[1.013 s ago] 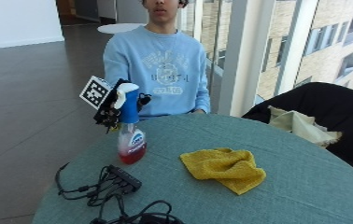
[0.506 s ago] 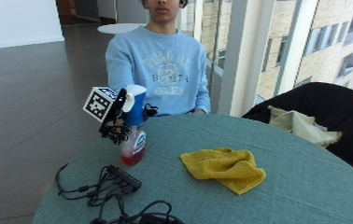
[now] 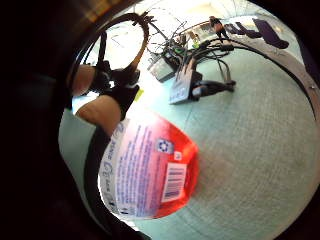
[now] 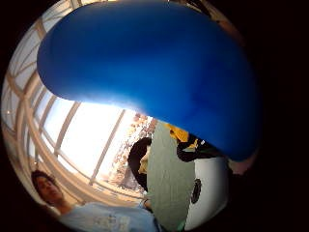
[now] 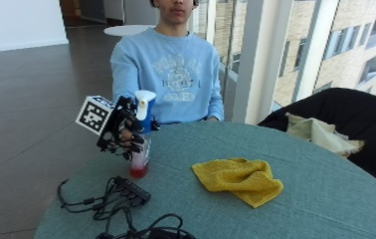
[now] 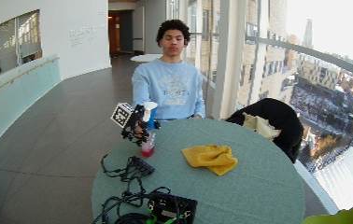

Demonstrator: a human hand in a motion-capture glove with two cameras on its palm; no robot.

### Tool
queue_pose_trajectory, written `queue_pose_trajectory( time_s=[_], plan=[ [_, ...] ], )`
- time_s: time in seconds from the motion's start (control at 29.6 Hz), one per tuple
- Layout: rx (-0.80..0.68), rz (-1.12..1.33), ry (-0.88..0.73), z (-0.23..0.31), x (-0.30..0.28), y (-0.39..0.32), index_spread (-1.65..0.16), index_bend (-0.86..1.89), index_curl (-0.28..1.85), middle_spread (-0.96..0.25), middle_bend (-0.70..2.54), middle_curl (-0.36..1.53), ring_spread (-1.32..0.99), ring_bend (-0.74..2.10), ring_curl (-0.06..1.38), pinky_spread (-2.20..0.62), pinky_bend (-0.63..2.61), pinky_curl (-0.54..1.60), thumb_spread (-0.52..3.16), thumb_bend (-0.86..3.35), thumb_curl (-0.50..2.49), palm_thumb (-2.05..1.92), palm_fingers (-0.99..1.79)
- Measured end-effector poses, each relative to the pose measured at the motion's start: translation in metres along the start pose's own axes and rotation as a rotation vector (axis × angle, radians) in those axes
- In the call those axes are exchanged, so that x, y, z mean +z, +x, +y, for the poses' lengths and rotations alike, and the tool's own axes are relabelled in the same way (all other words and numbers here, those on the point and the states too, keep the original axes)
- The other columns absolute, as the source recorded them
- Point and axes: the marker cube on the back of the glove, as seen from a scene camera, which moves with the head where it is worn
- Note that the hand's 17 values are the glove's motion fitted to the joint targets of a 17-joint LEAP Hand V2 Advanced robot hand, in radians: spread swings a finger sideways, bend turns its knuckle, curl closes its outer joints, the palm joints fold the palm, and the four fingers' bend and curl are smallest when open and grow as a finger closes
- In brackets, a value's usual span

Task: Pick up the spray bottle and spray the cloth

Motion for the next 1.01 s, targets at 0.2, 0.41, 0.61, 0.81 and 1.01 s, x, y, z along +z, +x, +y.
queue_pose_trajectory(
  time_s=[0.2, 0.41, 0.61, 0.81, 1.01],
  plan=[
    [-0.034, -0.007, -0.087, -0.003, -0.005, -0.006, -0.31, 0.13, 0.21, -0.12, 0.46, 0.45, -0.1, 0.58, 0.39, 0.22, 0.21, 0.34, 0.87, 0.01, 0.47, 0.96, 0.91],
    [-0.099, 0.001, -0.271, -0.011, -0.006, -0.026, -0.3, 0.09, 0.21, -0.12, 0.43, 0.45, -0.1, 0.62, 0.39, 0.19, 0.2, 0.34, 0.83, -0.02, 0.5, 0.96, 1.0],
    [-0.095, 0.016, -0.492, -0.02, 0.009, -0.062, -0.28, 0.08, 0.21, -0.11, 0.41, 0.45, -0.09, 0.64, 0.4, 0.17, 0.23, 0.35, 0.85, -0.03, 0.51, 0.94, 1.07],
    [-0.08, 0.068, -0.665, -0.023, 0.042, -0.095, -0.26, 0.07, 0.21, -0.1, 0.46, 0.47, -0.09, 0.63, 0.4, 0.16, 0.22, 0.36, 0.87, -0.03, 0.52, 0.91, 1.1],
    [-0.008, 0.069, -0.819, -0.022, 0.075, -0.108, -0.25, 0.08, 0.2, -0.1, 0.47, 0.48, -0.09, 0.63, 0.4, 0.15, 0.23, 0.37, 0.89, -0.03, 0.53, 0.9, 1.11]
  ],
)
